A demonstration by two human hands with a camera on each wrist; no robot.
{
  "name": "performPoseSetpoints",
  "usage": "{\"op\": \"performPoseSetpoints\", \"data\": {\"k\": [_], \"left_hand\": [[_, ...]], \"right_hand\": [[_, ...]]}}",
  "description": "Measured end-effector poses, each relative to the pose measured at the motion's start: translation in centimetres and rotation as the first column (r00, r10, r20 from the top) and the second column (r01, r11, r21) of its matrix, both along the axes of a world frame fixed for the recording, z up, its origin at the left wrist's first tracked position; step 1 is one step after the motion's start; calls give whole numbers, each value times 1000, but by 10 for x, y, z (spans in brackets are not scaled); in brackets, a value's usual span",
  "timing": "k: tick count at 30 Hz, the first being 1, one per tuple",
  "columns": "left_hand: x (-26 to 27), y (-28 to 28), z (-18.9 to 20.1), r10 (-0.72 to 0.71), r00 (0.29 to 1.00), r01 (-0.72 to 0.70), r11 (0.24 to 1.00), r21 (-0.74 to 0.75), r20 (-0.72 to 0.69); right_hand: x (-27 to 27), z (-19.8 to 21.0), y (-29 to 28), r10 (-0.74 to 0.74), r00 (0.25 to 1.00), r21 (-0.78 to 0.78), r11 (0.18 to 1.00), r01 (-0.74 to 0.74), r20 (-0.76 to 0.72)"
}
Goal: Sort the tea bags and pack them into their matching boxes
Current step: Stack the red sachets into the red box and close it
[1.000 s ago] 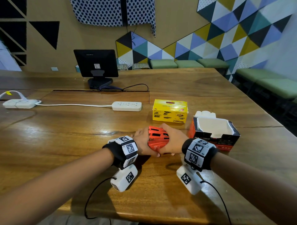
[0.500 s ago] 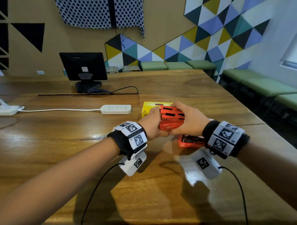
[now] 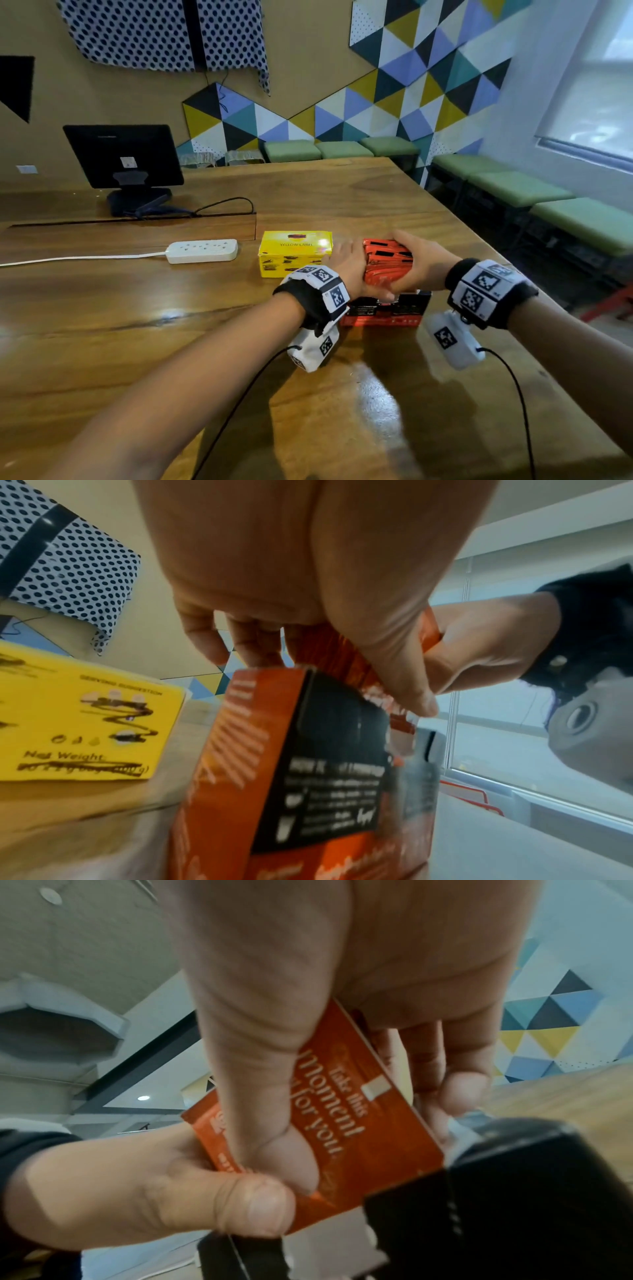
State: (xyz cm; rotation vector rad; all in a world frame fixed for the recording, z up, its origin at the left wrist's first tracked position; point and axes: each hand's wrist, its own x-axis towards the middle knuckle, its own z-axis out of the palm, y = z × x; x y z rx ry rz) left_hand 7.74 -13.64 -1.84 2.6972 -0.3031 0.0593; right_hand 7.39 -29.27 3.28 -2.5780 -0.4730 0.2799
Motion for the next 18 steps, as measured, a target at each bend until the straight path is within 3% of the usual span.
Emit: {"op": "performPoseSetpoints", "data": {"k": [5,12,18], "left_hand": [[-6,0,0,-21,1000,19,994,108,11],[-5,2,-1,-32,999,30,996,80,29],[-12,4,-2,-65,997,59,990,127,42]], "right_hand": [[3,-12,-3,-2,1000,-60,998,1,-8],[5,-17,0,-1,998,-198,980,12,56],[-4,-17,-4,32,996,-134,991,-21,79]]}}
